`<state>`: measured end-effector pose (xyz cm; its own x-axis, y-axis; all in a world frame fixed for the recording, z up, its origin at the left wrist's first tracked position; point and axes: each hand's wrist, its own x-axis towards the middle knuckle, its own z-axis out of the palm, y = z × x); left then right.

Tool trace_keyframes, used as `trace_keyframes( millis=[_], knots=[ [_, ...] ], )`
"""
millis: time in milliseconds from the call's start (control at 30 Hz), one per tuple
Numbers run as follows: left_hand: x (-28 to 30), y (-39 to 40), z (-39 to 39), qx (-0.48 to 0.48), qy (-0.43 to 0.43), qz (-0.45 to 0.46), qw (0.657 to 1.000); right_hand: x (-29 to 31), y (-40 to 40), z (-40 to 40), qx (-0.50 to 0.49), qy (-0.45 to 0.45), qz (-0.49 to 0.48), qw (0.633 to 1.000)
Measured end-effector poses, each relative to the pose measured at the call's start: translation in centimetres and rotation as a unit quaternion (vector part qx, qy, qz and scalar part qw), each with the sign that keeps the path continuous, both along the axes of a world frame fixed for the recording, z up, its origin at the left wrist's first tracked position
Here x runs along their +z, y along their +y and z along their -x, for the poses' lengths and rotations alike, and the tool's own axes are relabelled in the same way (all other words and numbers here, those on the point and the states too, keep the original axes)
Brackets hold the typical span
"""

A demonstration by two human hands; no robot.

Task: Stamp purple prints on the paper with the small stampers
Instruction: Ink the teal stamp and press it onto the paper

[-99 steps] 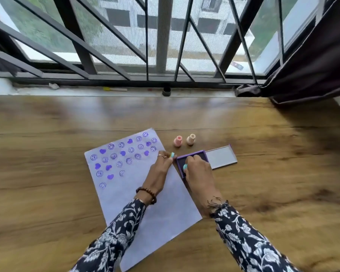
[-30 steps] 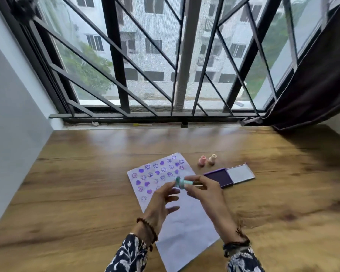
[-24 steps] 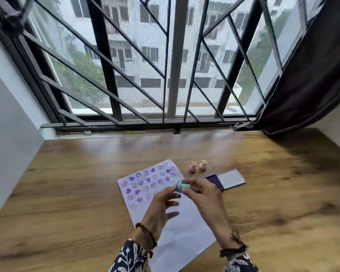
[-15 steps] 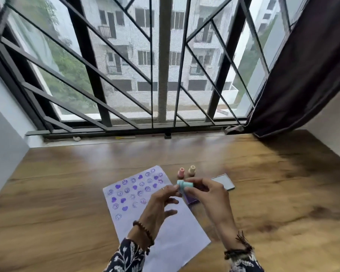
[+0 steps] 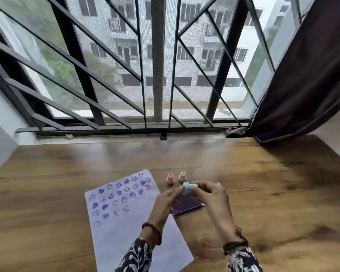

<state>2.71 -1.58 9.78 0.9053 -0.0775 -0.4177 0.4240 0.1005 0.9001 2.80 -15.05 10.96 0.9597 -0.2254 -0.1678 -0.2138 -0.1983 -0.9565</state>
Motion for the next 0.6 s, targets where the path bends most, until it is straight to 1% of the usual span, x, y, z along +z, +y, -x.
trace_keyframes(
  millis=[33, 67, 133, 167, 200, 233, 367, 500, 533, 600],
  knots=[
    [-0.5, -0.1, -0.3, -0.008, -0.029, -0.049, 0.998, -0.6, -0.5, -0.8, -0.009, 0.003, 0.033, 0.999],
    [-1.2, 0.1, -0.6, -0.023, -0.063, -0.13, 0.989, -1.1, -1.0, -1.8, -0.012, 0.003, 0.076, 0.997],
    [-2.8, 0.9, -0.8, -0.064, -0.123, -0.297, 0.945, -1.9, -1.8, -3.8, -0.001, 0.004, 0.175, 0.985],
    [-3.5, 1.4, -0.8, -0.085, -0.143, -0.348, 0.922, -2.2, -2.1, -4.8, 0.011, 0.007, 0.217, 0.976],
    [-4.3, 1.8, -0.6, -0.104, -0.154, -0.377, 0.907, -2.5, -2.3, -5.6, 0.024, 0.008, 0.247, 0.969],
    [-4.9, 2.2, -0.4, -0.116, -0.16, -0.394, 0.898, -2.8, -2.4, -6.4, 0.034, 0.004, 0.266, 0.963],
    [-6.9, 3.2, -0.1, -0.125, -0.16, -0.432, 0.879, -3.8, -1.9, -8.2, 0.074, -0.029, 0.316, 0.946],
    [-7.6, 3.2, -0.4, -0.159, -0.162, -0.489, 0.842, -4.6, -1.0, -8.9, 0.11, -0.034, 0.36, 0.926],
    [-7.7, 3.2, -0.5, -0.161, -0.16, -0.497, 0.838, -4.6, -0.9, -8.9, 0.11, -0.033, 0.359, 0.926],
    [-7.8, 3.2, -0.8, -0.158, -0.165, -0.505, 0.832, -4.5, -1.2, -8.6, 0.087, -0.029, 0.332, 0.939]
  ],
)
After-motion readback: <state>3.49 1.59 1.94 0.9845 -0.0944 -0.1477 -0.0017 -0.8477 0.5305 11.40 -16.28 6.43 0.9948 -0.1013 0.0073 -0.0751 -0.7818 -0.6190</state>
